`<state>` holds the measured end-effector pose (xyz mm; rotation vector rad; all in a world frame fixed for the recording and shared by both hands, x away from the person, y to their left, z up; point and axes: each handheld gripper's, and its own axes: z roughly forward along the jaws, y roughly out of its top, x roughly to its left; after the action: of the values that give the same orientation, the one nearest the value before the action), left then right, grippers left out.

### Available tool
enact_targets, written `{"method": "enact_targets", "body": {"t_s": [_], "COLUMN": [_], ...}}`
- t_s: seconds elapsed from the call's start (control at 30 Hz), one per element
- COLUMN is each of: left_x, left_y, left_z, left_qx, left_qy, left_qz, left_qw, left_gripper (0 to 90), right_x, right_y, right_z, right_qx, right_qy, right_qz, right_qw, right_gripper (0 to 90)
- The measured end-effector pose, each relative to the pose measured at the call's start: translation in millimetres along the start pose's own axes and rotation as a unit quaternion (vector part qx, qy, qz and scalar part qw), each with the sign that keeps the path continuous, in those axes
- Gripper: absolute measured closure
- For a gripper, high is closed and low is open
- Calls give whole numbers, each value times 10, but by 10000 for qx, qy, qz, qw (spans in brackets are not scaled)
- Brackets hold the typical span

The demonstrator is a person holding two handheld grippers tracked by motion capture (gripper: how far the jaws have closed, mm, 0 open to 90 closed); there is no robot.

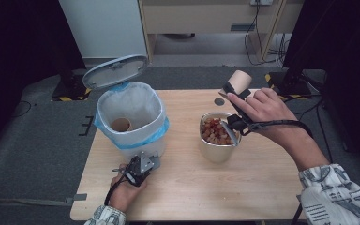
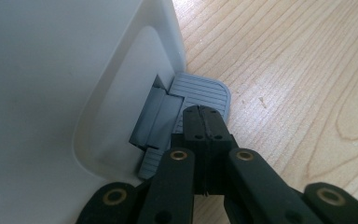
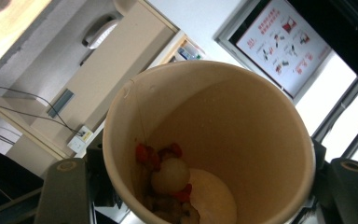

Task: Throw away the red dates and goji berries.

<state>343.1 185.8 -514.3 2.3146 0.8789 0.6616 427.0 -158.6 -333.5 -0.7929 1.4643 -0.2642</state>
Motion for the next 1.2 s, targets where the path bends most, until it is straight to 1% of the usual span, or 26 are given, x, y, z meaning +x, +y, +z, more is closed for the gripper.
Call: {"method": "enact_targets", "body": {"t_s": [0.03,0.07,0.17,0.2,0.27,0.3,0.33,0.4,0.43,0.47,0.53,0.57,0.67,0.77,0.8,0.83,0.87,0.97,1.0,1.03,1.07,1.1,1.13,1.17,1.2], "left_x": [-1,-1,-1,0,-1,-2,-2,-1,-1,0,-1,-1,-1,0,1,1,1,0,-1,-1,0,0,1,0,0], "left_y": [-1,0,0,-2,-1,-2,-2,-1,-1,-2,-2,-1,-1,-2,-2,-2,-3,-3,-3,-3,-3,-3,-3,-3,-3], "left_z": [2,0,1,2,0,2,2,1,1,2,2,2,1,2,2,2,2,2,2,2,2,2,2,2,2], "left_qx": [-16,-1,-5,-18,-3,-17,-17,-7,-7,-18,-20,-17,-9,-21,-22,-22,-21,-22,-23,-23,-25,-25,-24,-24,-25], "left_qy": [-1,1,0,-2,0,1,1,1,1,-2,-1,1,0,0,-2,-2,-3,-1,2,2,-2,-2,-4,-2,-2], "left_qz": [-3,1,-1,-2,2,-1,-1,-1,-1,-2,-4,-1,0,0,-3,-3,-2,-1,1,1,-2,-2,-3,-1,-1], "left_qw": [10000,10000,10000,10000,10000,10000,10000,10000,10000,10000,10000,10000,10000,10000,10000,10000,10000,10000,10000,10000,10000,10000,10000,10000,10000], "left_gripper": [899,899,900,900,899,899,899,899,899,899,899,899,899,899,899,900,900,899,899,899,899,899,899,899,899], "right_x": [-15,-46,-41,-2,49,45,45,71,72,62,60,68,77,109,123,123,141,138,148,148,152,152,159,165,169], "right_y": [-14,-25,-27,7,20,14,14,-11,-13,-17,-23,-27,-24,-18,-23,-23,-31,-40,-50,-50,-61,-61,-68,-76,-83], "right_z": [0,2,10,15,31,37,37,47,47,45,45,46,50,61,69,69,80,92,100,100,110,110,114,119,125], "right_qx": [50,74,90,97,64,82,82,138,120,130,142,140,132,93,116,116,121,105,120,120,101,101,104,102,91], "right_qy": [-40,-80,-85,21,25,10,10,69,51,70,67,79,99,128,182,182,210,226,241,241,272,272,287,315,318], "right_qz": [77,15,7,-303,-226,-281,-281,-167,-112,-156,-149,-68,-46,95,94,94,186,242,409,409,630,630,733,909,986], "right_qw": [10000,9999,9999,9995,9997,9996,9996,9997,9999,9998,9998,9998,9999,9998,9997,9997,9995,9994,9988,9988,9976,9976,9968,9953,9946], "right_gripper": [317,317,318,317,317,317,317,317,317,317,318,318,317,317,316,316,316,315,314,314,313,313,312,312,312]}}
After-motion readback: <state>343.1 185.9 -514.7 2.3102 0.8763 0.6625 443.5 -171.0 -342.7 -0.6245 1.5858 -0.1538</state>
